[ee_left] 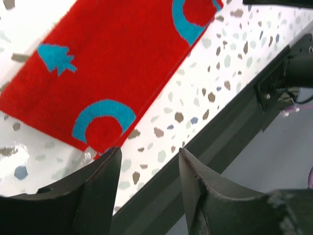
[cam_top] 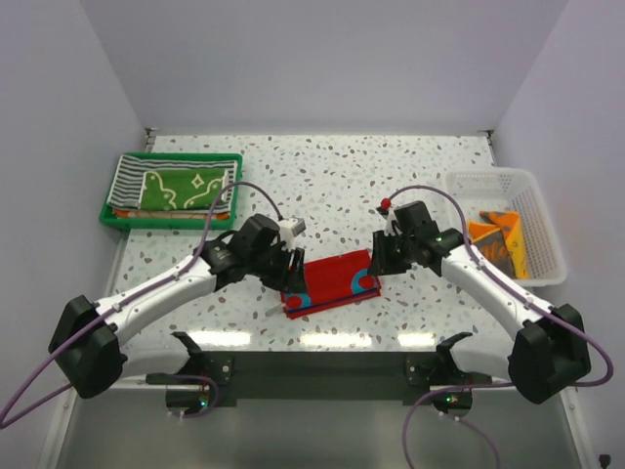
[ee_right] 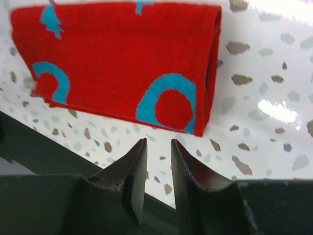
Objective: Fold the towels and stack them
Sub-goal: Fold the towel, then neatly place the folded towel into the bin
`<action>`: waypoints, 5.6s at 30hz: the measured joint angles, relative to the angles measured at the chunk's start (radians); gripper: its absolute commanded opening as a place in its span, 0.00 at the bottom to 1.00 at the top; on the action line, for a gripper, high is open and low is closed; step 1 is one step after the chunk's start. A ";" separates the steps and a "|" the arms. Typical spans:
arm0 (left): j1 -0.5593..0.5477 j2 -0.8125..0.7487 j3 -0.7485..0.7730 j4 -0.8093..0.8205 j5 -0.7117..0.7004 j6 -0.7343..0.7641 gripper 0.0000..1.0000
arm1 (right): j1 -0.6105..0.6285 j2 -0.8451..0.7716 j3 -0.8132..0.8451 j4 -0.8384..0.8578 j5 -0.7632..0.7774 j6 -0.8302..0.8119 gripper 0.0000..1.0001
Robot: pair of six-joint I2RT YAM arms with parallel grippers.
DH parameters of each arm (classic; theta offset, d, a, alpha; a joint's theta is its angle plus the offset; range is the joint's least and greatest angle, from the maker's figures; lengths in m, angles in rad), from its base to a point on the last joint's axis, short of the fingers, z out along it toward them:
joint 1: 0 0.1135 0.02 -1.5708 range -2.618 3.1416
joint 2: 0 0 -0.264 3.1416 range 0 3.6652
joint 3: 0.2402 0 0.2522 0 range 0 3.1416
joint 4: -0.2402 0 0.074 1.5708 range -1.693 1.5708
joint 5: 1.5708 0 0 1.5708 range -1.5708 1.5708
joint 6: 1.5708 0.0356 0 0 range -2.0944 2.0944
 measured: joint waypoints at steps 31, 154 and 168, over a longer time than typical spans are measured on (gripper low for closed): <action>0.071 0.319 -0.059 0.172 -0.119 -0.099 0.30 | -0.012 0.051 -0.367 0.549 -0.031 0.334 0.50; 0.014 0.183 -0.229 0.342 -0.222 -0.306 0.34 | -0.037 0.301 -0.099 0.504 0.141 0.182 0.20; 0.061 0.056 -0.149 0.227 -0.260 -0.274 0.88 | 0.045 0.239 0.024 0.339 0.164 -0.011 0.51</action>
